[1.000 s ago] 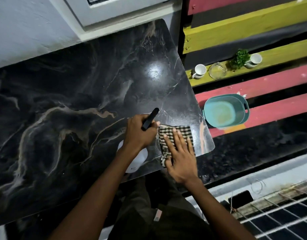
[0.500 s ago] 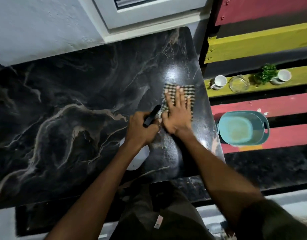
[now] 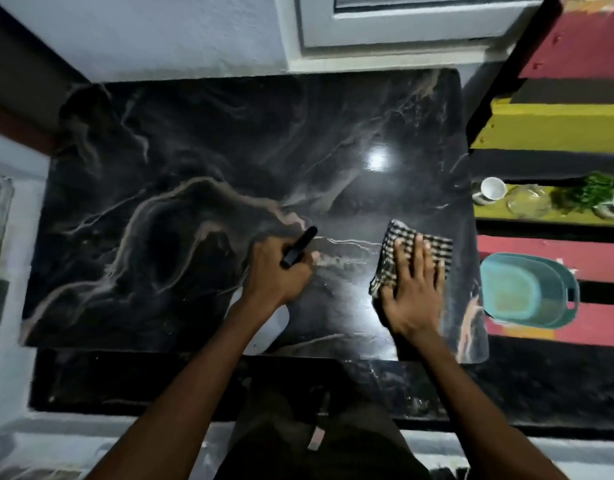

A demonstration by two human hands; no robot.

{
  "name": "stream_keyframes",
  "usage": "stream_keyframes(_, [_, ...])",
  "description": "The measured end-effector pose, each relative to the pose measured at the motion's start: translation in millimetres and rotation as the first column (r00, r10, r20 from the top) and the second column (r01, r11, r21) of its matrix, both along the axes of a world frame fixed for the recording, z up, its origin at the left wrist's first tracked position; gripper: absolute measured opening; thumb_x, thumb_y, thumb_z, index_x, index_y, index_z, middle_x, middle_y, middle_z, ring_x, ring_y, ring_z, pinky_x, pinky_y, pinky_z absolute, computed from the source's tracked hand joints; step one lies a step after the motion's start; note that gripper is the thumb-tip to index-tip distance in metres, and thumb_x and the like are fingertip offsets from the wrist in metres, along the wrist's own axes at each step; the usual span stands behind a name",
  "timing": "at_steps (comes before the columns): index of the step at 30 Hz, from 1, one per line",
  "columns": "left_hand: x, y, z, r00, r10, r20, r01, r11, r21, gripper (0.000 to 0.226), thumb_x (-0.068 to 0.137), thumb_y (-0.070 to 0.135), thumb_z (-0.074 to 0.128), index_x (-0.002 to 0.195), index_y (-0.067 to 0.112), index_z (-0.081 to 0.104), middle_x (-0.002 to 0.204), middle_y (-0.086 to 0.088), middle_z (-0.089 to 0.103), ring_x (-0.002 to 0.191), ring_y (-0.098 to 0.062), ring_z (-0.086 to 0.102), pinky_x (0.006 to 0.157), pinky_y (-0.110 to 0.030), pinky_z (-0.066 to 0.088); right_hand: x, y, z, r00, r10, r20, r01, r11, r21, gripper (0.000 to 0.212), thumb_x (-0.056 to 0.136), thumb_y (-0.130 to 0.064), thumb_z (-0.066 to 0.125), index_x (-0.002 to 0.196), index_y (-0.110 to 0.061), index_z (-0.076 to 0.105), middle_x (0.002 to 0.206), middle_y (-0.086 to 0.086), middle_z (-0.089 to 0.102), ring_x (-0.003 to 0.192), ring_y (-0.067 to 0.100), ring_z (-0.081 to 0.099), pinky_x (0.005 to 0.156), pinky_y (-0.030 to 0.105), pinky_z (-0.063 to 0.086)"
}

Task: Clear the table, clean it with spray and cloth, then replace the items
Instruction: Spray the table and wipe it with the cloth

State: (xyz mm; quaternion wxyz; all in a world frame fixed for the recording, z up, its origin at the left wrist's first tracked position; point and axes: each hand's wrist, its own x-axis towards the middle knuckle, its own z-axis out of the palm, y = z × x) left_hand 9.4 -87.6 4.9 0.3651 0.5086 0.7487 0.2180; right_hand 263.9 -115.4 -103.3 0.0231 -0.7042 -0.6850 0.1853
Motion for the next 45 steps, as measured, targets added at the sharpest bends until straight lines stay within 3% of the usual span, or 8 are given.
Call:
stream_keyframes(10, [-135,-100,5,0.965,0.228,-0.13,-0.242,0.965,-0.102,0.052,0.075,0.038,0.088,0.044,0.019,0.05,0.048,0.005,0.056,0.058,-0.02,0.063,0.053,-0.029,0.041,-125,16,-5,0.995,-0.077,0.058,0.076,0.997,0.01,0.092,0.079,-0.043,0.042,0.161,-0.019,0.008,0.166,0.021,-0.003,0.155,0.035,-0.004,0.122,0.059,0.005])
stream_keyframes(15, [-187,-106,2,0.974,0.216,-0.063,-0.223,0.966,-0.13,0.036,0.072,0.043,0.087,0.064,0.014,0.066,0.061,0.003,0.068,0.064,-0.014,0.067,0.059,-0.028,0.049,-177,0,-4,0.996,-0.065,0.062,0.066,0.998,-0.002,0.092,0.078,-0.045,0.037,0.161,-0.02,0.006,0.167,0.021,-0.004,0.155,0.035,-0.005,0.123,0.058,0.003])
stream_keyframes(23, [-249,-119,-4,0.993,0.099,-0.064,-0.107,0.985,-0.139,0.056,0.075,0.044,0.083,0.047,0.016,0.043,0.043,0.006,0.041,0.046,-0.017,0.049,0.051,-0.025,0.036,-200,-18,-9,0.995,-0.062,0.074,0.063,0.998,-0.019,0.089,0.078,-0.047,0.031,0.161,-0.024,0.007,0.168,0.016,-0.002,0.155,0.031,0.0,0.123,0.055,0.007])
stream_keyframes(31, [-298,-111,-3,0.969,0.248,0.013,-0.247,0.969,-0.022,0.024,0.075,0.03,0.087,0.07,0.014,0.071,0.066,0.004,0.069,0.069,-0.019,0.067,0.062,-0.024,0.045,-280,-34,-4,0.988,-0.085,0.127,0.092,0.994,-0.053,0.088,0.083,-0.046,0.031,0.161,-0.022,0.0,0.167,0.018,-0.008,0.155,0.033,-0.005,0.122,0.058,0.008])
stream_keyframes(35, [-317,-102,-3,0.948,0.316,0.046,-0.315,0.949,-0.024,0.022,0.077,0.027,0.087,0.069,0.013,0.071,0.069,0.001,0.072,0.072,-0.019,0.07,0.068,-0.031,0.052,-389,-11,5,0.979,0.194,0.069,-0.189,0.979,-0.078,0.085,0.085,-0.053,0.023,0.161,-0.024,-0.005,0.166,0.016,-0.017,0.153,0.032,-0.017,0.124,0.055,-0.003])
stream_keyframes(39, [-330,-93,4,0.946,0.323,-0.021,-0.324,0.946,-0.016,0.021,0.079,0.021,0.084,0.068,0.013,0.067,0.067,-0.003,0.07,0.067,-0.02,0.066,0.062,-0.033,0.048,-459,-49,6,0.794,0.608,-0.019,-0.608,0.791,-0.076,0.086,0.083,-0.046,0.042,0.16,-0.023,0.014,0.168,0.014,-0.008,0.155,0.028,-0.012,0.124,0.054,0.004])
stream_keyframes(42, [-331,-85,8,0.949,0.311,-0.044,-0.312,0.95,0.002,0.021,0.081,0.024,0.083,0.07,0.014,0.068,0.067,-0.001,0.07,0.069,-0.023,0.067,0.065,-0.034,0.051,-432,-80,6,0.684,0.726,-0.072,-0.729,0.681,-0.063,0.083,0.085,-0.044,0.045,0.16,-0.028,0.014,0.169,0.007,-0.003,0.156,0.023,-0.007,0.124,0.053,0.005])
stream_keyframes(45, [-334,-75,6,0.942,0.336,-0.016,-0.336,0.942,-0.019,0.023,0.08,0.031,0.083,0.072,0.014,0.071,0.068,0.003,0.071,0.073,-0.025,0.069,0.071,-0.038,0.057,-369,-82,7,0.723,0.69,-0.043,-0.691,0.72,-0.072,0.085,0.085,-0.044,0.048,0.16,-0.035,0.009,0.169,0.001,-0.001,0.156,0.019,-0.005,0.124,0.052,0.007])
